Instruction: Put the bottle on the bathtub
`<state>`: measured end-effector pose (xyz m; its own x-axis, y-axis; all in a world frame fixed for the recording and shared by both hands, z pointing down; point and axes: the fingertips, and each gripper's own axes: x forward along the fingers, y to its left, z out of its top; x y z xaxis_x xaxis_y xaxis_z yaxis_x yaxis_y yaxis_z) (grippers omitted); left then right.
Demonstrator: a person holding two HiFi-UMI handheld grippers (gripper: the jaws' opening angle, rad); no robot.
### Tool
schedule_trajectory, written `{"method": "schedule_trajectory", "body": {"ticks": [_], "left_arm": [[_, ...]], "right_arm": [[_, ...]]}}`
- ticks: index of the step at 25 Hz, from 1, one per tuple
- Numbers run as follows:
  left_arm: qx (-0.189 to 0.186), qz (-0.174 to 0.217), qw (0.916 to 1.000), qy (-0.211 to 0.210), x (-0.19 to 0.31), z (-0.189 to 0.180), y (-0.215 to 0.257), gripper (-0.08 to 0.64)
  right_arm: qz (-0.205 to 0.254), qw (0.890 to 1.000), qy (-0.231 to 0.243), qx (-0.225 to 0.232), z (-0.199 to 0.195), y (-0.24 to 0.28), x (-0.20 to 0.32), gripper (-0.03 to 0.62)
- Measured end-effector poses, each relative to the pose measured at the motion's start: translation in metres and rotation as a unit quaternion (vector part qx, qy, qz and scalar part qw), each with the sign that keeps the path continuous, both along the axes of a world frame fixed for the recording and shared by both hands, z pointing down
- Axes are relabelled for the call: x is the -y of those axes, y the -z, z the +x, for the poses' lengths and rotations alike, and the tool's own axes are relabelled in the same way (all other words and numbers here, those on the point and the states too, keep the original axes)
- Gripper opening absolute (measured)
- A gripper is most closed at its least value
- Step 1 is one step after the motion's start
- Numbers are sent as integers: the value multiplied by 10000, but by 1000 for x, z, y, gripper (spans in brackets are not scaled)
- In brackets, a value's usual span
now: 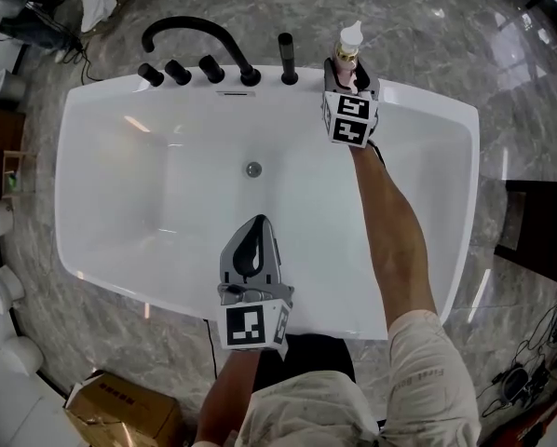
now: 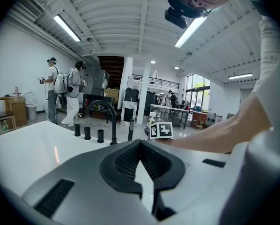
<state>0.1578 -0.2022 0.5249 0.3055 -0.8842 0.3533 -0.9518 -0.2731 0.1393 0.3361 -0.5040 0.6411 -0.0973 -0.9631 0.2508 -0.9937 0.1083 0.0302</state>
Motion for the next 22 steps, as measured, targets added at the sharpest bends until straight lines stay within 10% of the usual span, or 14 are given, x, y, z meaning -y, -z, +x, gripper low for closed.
{"method": "schedule_trajectory", "body": {"ticks": [22], "left_arm": [[-81, 32, 9999, -91, -12, 8, 4, 0]], "right_arm": [[-782, 9961, 273, 306, -10, -48, -51, 295]]}}
